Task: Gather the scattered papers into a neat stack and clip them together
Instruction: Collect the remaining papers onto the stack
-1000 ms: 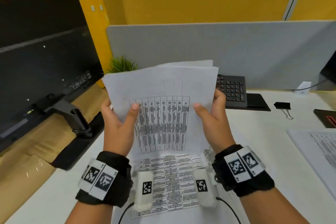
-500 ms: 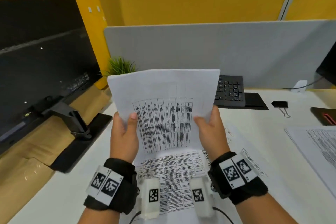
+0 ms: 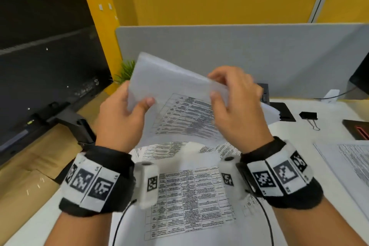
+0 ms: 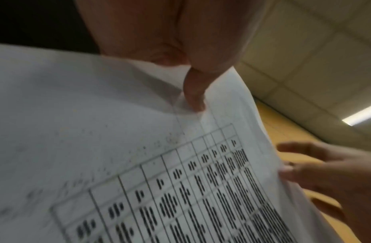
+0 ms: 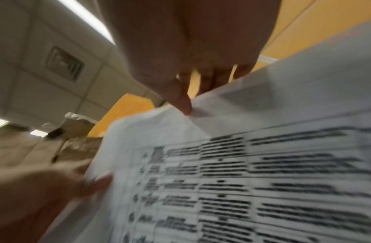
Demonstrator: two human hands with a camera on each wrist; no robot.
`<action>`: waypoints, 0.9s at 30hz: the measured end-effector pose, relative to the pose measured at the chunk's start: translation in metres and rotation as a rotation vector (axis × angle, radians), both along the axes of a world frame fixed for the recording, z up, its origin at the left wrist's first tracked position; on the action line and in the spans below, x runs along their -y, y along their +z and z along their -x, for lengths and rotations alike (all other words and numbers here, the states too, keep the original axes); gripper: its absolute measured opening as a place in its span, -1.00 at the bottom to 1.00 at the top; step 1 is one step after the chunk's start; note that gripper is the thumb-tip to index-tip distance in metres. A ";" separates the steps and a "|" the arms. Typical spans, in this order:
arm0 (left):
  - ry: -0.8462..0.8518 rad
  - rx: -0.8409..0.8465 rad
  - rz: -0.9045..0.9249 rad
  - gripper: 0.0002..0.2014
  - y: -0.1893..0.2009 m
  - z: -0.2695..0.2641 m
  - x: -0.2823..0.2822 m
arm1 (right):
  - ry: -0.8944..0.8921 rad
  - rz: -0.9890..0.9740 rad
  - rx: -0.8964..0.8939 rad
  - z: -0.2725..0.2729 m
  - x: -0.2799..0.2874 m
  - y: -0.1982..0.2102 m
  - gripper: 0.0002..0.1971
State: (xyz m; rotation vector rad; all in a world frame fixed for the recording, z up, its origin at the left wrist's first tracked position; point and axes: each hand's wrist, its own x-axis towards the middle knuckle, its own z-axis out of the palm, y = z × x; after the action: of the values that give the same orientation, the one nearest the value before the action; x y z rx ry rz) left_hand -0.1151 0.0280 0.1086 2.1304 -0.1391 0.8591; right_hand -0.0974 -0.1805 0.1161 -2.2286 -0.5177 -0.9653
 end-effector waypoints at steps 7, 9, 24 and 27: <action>-0.114 -0.118 0.632 -0.70 -0.057 0.011 -0.009 | -0.015 -0.793 -0.239 0.011 0.050 -0.045 -0.40; -0.148 -0.169 0.690 -0.64 -0.072 0.016 -0.003 | 0.197 -0.902 -0.418 0.015 0.050 -0.058 -0.66; -0.152 -0.022 0.211 -0.83 -0.036 0.009 0.011 | -0.083 -0.194 -0.009 0.017 0.042 -0.034 -0.08; -0.242 0.077 -0.055 -0.91 -0.003 0.016 0.031 | -0.021 0.147 -0.085 0.014 0.033 -0.001 -0.32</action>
State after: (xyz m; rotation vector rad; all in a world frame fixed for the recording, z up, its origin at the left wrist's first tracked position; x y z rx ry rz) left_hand -0.1311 -0.0028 0.1055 2.0791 -0.4550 0.8009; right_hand -0.1112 -0.2136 0.1152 -2.3991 -0.5428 -0.8635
